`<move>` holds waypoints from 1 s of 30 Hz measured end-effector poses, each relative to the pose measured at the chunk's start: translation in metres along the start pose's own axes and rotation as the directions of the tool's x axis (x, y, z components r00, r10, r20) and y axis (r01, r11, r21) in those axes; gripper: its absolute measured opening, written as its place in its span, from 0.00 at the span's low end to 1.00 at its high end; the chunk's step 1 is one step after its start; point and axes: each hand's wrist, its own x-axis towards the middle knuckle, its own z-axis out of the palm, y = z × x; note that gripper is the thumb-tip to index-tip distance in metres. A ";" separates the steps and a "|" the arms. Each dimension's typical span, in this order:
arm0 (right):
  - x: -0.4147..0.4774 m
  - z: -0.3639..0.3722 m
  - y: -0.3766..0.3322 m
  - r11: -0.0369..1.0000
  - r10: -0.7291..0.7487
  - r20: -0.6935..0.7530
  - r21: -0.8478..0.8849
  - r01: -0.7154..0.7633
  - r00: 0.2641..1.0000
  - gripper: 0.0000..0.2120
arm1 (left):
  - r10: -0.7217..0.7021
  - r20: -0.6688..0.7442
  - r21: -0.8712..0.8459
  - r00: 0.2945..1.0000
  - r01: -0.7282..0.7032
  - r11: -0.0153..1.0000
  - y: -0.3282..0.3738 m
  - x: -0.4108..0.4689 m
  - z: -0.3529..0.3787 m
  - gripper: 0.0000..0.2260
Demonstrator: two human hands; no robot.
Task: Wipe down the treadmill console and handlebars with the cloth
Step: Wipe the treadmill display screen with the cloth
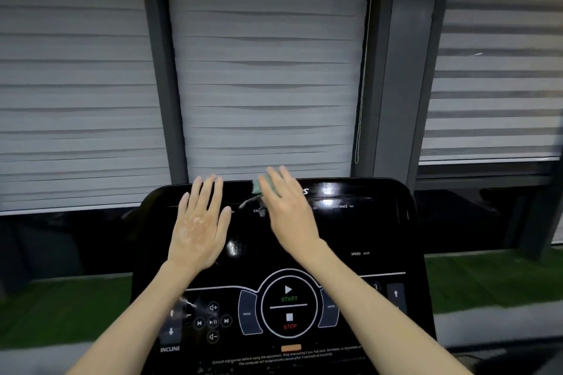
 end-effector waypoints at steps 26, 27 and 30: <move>-0.040 -0.030 0.042 0.968 0.176 -0.046 -0.175 -0.181 0.983 0.19 | 0.038 0.022 -0.142 0.999 -0.034 0.989 -0.008 0.002 -0.010 0.29; -0.035 -0.021 0.027 0.976 0.145 -0.030 -0.159 -0.148 0.989 0.20 | 0.048 0.022 -0.153 0.999 -0.044 0.987 -0.009 0.002 -0.011 0.29; -0.026 0.002 -0.021 0.994 0.050 0.019 -0.097 -0.048 0.999 0.21 | 0.054 0.027 -0.161 0.998 -0.049 0.986 -0.011 0.003 -0.013 0.28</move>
